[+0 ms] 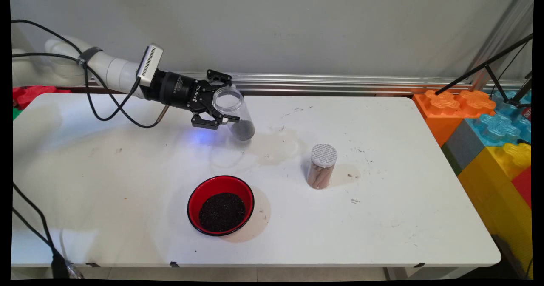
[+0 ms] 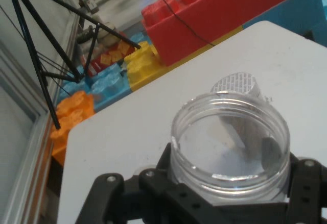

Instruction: Pour the black seasoning powder in the red bowl

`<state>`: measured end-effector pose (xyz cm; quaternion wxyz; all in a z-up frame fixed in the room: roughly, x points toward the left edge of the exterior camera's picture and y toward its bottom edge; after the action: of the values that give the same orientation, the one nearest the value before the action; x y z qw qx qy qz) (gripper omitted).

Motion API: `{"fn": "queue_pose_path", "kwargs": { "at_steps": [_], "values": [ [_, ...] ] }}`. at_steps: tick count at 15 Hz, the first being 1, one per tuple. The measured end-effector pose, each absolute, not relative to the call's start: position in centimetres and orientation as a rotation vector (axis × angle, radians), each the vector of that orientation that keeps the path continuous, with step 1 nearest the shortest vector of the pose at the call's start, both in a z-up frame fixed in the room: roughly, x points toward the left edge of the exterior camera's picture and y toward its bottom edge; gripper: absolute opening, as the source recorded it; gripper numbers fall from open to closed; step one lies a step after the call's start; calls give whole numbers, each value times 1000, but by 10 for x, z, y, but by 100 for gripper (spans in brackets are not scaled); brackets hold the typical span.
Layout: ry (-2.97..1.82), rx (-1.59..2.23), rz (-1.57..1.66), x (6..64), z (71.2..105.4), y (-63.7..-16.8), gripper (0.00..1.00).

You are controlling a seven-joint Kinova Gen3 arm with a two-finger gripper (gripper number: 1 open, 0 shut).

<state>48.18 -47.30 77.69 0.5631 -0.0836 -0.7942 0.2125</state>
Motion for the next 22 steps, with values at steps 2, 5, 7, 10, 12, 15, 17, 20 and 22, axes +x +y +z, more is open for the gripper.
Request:
{"fn": "queue_pose_path", "kwargs": {
  "at_steps": [2, 5, 7, 10, 12, 15, 17, 20, 22],
  "values": [
    [-1868, -243, 534, 482, 777, -470, 0],
    [-1863, -320, 582, 482, 778, -466, 0],
    [-1858, -386, 619, 483, 777, -462, 0],
    [-1847, -487, 669, 483, 776, -456, 0],
    [-1840, -535, 689, 483, 775, -454, 0],
    [-1826, -625, 721, 484, 773, -449, 0],
    [-1817, -679, 740, 484, 772, -447, 0],
    [-1799, -764, 772, 484, 769, -443, 0],
    [-1788, -808, 791, 484, 767, -441, 0]
  ]
}}
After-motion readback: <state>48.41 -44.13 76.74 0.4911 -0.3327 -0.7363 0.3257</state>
